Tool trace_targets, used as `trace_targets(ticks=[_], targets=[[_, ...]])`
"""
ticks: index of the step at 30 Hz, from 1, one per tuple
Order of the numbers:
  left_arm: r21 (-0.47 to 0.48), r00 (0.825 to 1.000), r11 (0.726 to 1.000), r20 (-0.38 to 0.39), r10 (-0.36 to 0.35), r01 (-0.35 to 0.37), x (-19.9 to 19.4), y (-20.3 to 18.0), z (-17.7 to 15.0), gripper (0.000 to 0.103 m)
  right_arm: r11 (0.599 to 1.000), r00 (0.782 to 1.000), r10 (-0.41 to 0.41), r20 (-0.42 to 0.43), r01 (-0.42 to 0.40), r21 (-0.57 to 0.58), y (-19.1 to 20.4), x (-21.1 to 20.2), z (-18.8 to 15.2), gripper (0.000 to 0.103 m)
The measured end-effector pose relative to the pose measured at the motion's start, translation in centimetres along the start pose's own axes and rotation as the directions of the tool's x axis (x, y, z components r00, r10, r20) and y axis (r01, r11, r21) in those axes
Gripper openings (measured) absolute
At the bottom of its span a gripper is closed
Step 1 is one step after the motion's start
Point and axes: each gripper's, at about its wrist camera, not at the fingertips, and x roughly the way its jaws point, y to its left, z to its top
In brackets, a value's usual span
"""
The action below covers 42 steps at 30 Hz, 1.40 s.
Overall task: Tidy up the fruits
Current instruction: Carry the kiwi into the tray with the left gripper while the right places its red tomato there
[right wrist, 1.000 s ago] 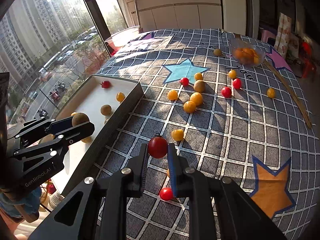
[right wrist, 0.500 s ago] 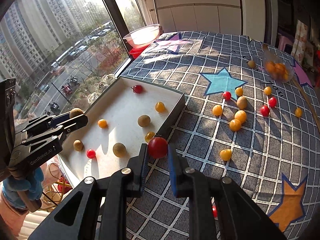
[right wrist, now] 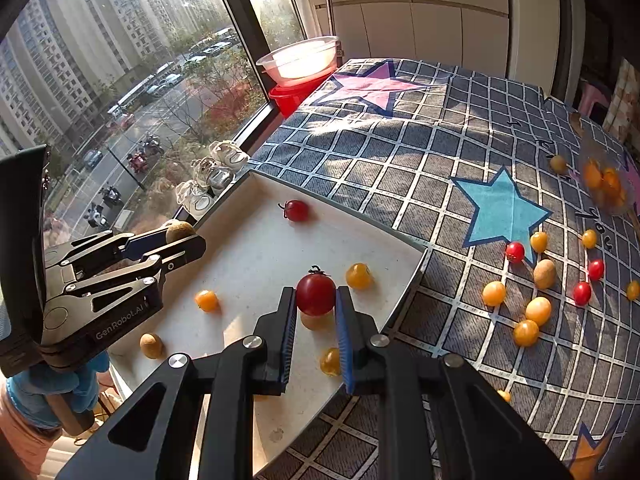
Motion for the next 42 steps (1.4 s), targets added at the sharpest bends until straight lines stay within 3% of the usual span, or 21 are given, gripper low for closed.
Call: trace_targets(ticks=[13, 21, 29, 36, 39, 40, 41, 42], targets=[[0.006, 0.992, 0.998, -0.112, 0.056, -0.056, 5.3, 0.1, 0.7, 0.028, 1.0, 0.995, -0.008, -0.096, 0.006, -0.018, -0.6, 6.4, 2.9, 0.021], [0.022, 0.989, 0.997, -0.127, 0.074, -0.072, 6.0, -0.1, 0.6, 0.028, 0.999, 0.989, -0.028, -0.143, 0.021, -0.047, -0.4, 8.4, 3.2, 0.021], [0.036, 0.989, 0.996, -0.12, 0.09, -0.086, 6.0, -0.4, 0.5, 0.028, 0.993, 0.987, -0.072, -0.145, 0.057, -0.103, 0.3, 8.7, 3.2, 0.022], [0.021, 0.988, 0.997, -0.138, 0.071, -0.068, 5.9, 0.0, 0.5, 0.029, 0.997, 0.99, -0.048, -0.133, 0.038, -0.074, 0.0, 7.6, 3.3, 0.023], [0.014, 0.988, 0.999, -0.146, 0.054, -0.052, 5.7, 0.1, 0.4, 0.029, 0.998, 0.994, -0.03, -0.11, 0.025, -0.049, 0.0, 6.4, 3.4, 0.028], [0.013, 0.988, 0.999, -0.146, 0.052, -0.05, 5.6, 0.1, 0.3, 0.033, 0.999, 0.995, -0.024, -0.102, 0.02, -0.041, 0.0, 6.0, 3.4, 0.033], [0.012, 0.988, 0.999, -0.146, 0.051, -0.05, 5.4, 0.1, 0.3, 0.044, 0.999, 0.995, -0.022, -0.095, 0.019, -0.034, 0.0, 5.5, 3.4, 0.036], [0.009, 0.99, 0.999, -0.134, 0.044, -0.043, 5.1, 0.1, 0.2, 0.068, 0.999, 0.996, -0.022, -0.088, 0.019, -0.03, 0.0, 5.1, 3.4, 0.039]])
